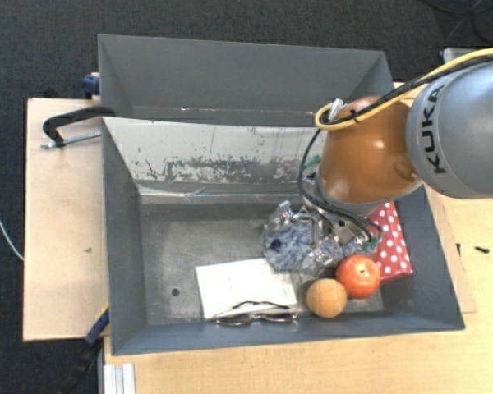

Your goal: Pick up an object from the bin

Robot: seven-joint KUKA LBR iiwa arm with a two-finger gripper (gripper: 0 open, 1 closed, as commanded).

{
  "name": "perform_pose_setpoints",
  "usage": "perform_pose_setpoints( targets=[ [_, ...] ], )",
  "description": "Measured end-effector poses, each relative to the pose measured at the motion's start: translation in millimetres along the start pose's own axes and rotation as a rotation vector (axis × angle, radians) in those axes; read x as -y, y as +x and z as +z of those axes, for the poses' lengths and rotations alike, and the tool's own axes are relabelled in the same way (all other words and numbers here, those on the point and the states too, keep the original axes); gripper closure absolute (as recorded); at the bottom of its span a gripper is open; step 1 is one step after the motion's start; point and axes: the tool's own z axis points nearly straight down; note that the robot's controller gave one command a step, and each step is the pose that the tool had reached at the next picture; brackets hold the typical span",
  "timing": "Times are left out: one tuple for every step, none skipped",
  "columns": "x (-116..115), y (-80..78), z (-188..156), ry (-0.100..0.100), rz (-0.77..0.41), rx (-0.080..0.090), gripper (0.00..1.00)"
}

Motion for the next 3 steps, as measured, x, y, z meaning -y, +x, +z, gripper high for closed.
perform_pose_setpoints(
  targets=[
    [26.1,-64.3,35.2,0.004,-0.16,0.001,1.0],
    [26.1,-64.2,35.2,0.004,-0.159,0.001,1.0],
    [20.5,-59.5,-84.5,0.005,-0.155,0.009,1.0]
  ],
)
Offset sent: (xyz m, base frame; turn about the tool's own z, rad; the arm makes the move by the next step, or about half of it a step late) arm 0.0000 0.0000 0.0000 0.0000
